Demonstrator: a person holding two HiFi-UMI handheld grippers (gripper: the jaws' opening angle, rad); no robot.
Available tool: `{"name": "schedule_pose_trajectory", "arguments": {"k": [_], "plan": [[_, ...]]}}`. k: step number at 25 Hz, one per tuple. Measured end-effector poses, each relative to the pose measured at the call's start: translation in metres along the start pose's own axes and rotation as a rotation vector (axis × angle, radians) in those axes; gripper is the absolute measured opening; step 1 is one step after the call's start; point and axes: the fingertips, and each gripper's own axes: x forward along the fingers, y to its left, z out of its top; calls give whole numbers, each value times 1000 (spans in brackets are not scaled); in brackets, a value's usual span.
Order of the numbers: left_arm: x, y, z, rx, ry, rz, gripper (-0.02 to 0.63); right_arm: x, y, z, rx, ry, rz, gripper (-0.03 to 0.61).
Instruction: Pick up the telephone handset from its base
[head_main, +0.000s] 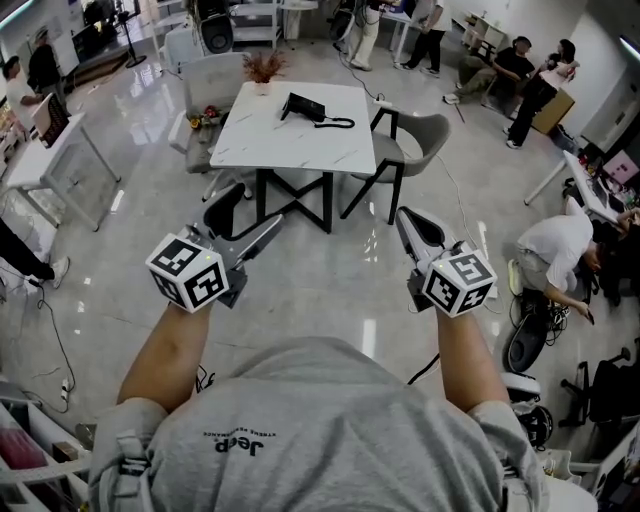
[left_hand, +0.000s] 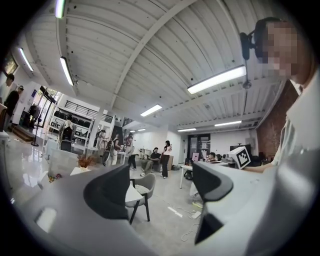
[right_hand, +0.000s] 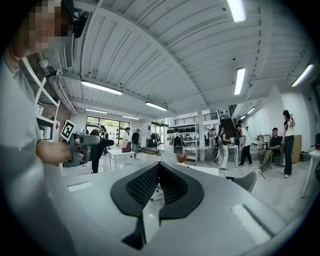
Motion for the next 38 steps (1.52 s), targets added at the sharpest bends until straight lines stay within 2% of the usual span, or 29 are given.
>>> {"name": "schedule_pose_trajectory", "arguments": {"k": [4,9,17,23,27,33,38], "plan": [[16,5,-7,-4,18,0,423,10,-18,-4,10,5,-4,5],[30,52,-13,-14,24,13,423,56,-28,-10,12,20,-3,5],[81,191,-10,5,20,-42,423,196,-57,-8,1,22,-83,5],[141,297,2,-12,45,-136,423,303,-80,12,-7,29,-146,5],[177,348,7,-21,50,-181,423,358,-99,20,-12,30,-177,4],[228,401,8,-25,58,-223,423,409,-136,23,-15,43,-211,5],[279,421,-3,-22,78,-226,423,431,-189,14,15,39,-222,5]]}}
